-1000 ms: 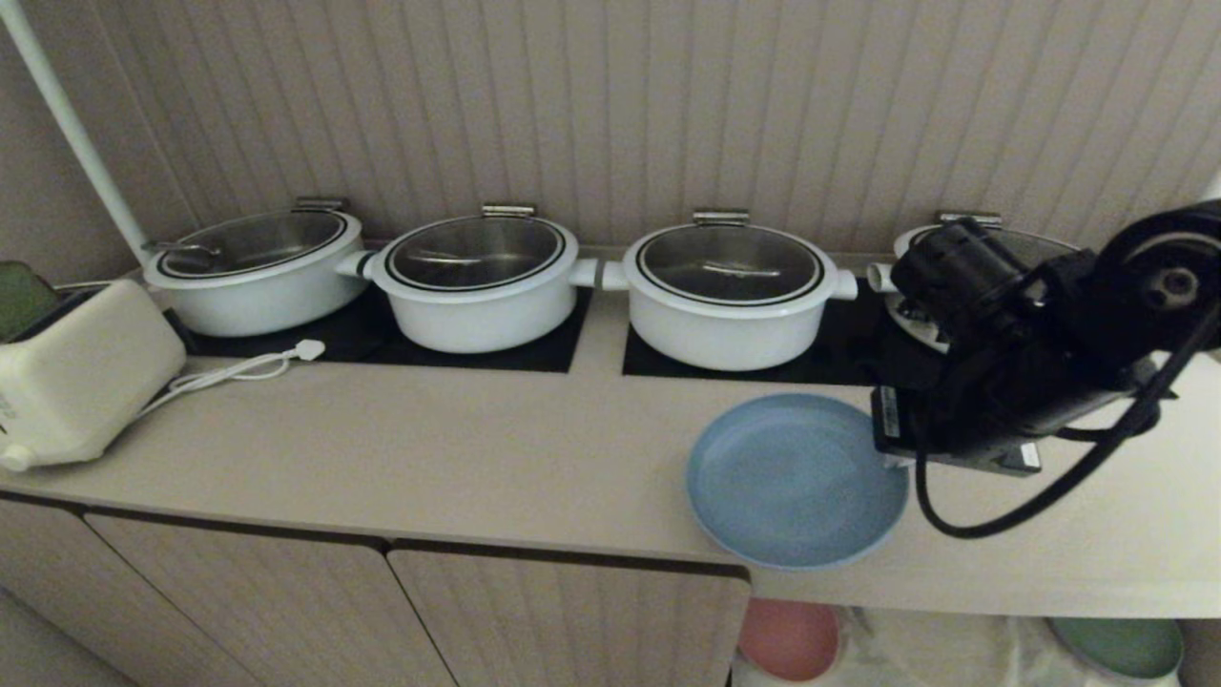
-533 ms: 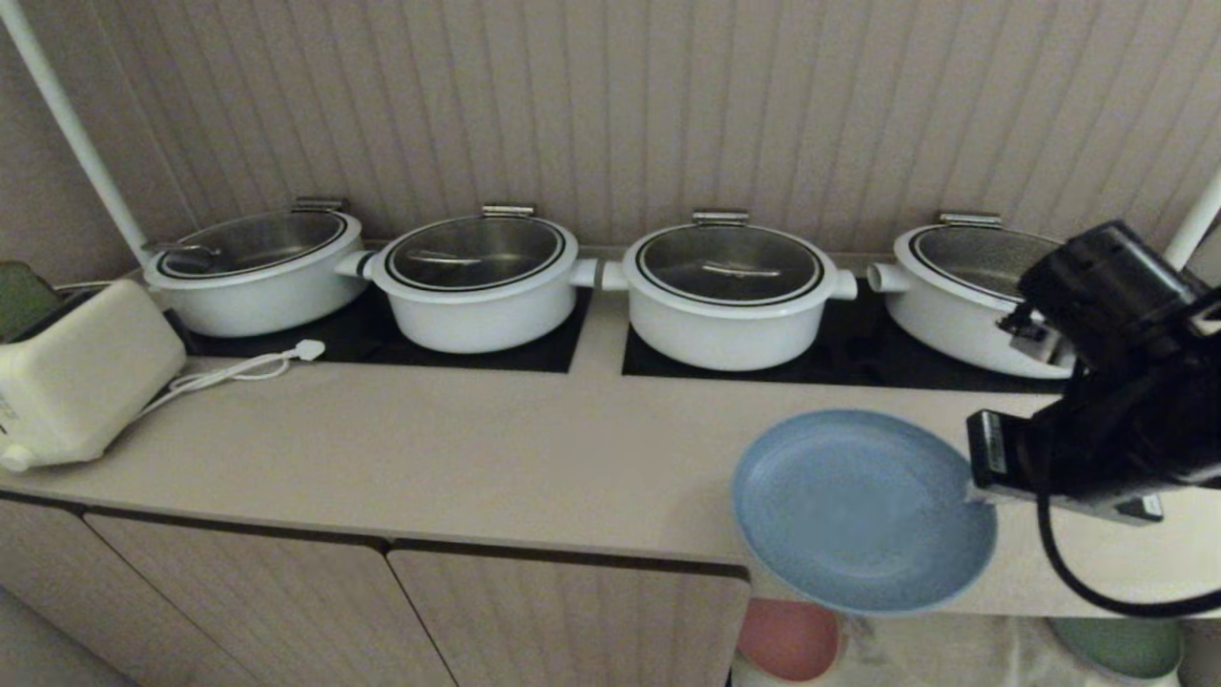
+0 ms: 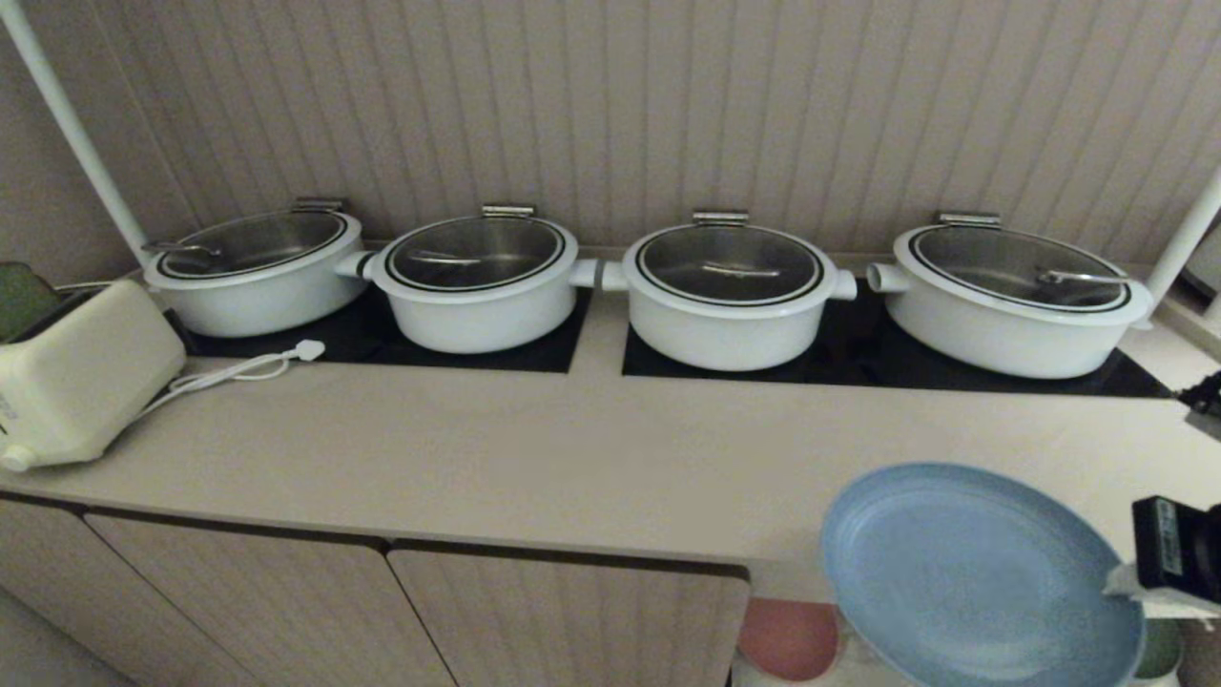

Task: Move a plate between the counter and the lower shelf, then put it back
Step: Put the plate in the cupboard

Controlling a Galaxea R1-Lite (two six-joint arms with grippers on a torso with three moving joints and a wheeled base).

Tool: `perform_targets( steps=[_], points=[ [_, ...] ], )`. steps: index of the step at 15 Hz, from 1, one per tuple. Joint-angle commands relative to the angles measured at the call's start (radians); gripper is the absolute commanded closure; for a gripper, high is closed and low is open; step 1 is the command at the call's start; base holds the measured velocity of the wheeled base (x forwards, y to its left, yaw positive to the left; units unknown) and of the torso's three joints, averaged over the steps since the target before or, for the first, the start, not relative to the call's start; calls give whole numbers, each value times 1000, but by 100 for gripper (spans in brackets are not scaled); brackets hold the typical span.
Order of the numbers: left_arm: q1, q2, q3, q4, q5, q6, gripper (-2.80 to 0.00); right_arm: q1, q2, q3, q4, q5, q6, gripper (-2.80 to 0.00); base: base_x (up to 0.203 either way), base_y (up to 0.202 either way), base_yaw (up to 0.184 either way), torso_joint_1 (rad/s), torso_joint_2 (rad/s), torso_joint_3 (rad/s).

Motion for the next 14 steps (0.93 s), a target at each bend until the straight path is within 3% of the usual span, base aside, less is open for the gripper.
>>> perform_targets(
  steps=[1, 5, 10, 14],
  points=[
    [0, 0, 0, 0, 0, 0, 0, -14, -91, 67, 4, 0, 4, 0, 0, 0, 0, 0, 0, 0],
    [0, 0, 0, 0, 0, 0, 0, -20, -200, 173, 5, 30, 3, 0, 0, 0, 0, 0, 0, 0],
    [0, 0, 0, 0, 0, 0, 0, -17, -247, 217, 4, 112, -62, 0, 0, 0, 0, 0, 0, 0],
    [0, 0, 0, 0, -1, 0, 0, 53, -273, 251, 4, 129, -66, 0, 0, 0, 0, 0, 0, 0]
  ],
)
